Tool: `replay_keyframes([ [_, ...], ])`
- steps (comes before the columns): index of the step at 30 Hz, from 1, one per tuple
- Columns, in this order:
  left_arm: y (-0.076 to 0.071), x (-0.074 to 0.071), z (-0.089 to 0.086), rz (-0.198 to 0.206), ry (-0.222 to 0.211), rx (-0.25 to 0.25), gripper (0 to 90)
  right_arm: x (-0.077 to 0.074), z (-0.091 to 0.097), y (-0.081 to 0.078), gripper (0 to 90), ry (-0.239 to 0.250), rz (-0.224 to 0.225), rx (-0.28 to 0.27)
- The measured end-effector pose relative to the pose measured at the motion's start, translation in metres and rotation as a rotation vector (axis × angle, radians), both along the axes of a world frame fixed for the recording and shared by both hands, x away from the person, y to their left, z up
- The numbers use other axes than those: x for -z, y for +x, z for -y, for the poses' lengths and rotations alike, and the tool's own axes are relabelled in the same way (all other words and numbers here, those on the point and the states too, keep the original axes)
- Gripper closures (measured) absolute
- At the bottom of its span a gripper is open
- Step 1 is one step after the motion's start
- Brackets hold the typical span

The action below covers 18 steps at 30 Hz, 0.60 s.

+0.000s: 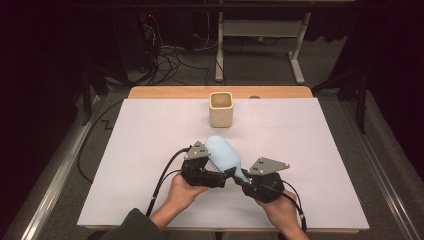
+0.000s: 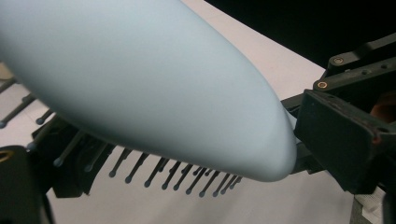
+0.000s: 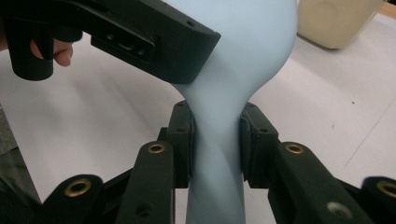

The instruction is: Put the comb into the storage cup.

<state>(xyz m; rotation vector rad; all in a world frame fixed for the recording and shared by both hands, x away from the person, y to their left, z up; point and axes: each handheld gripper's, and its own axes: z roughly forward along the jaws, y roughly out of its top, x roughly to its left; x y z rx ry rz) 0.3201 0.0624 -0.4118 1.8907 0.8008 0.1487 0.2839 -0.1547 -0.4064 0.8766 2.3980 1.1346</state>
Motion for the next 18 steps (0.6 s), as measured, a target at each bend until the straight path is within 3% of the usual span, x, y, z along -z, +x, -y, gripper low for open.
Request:
replay_keyframes([
  [12,0.0018,0.0017,0.0025,-0.01,-0.008,0.007,6.5,-0.0015,0.0015,-0.0013,70.3,-0.003,0.018,0.004],
  [18,-0.0008,0.0023,0.0053,-0.023,0.022,0.012,9.6,0.0006,0.0024,0.0005,70.3,-0.016,0.014,0.006],
])
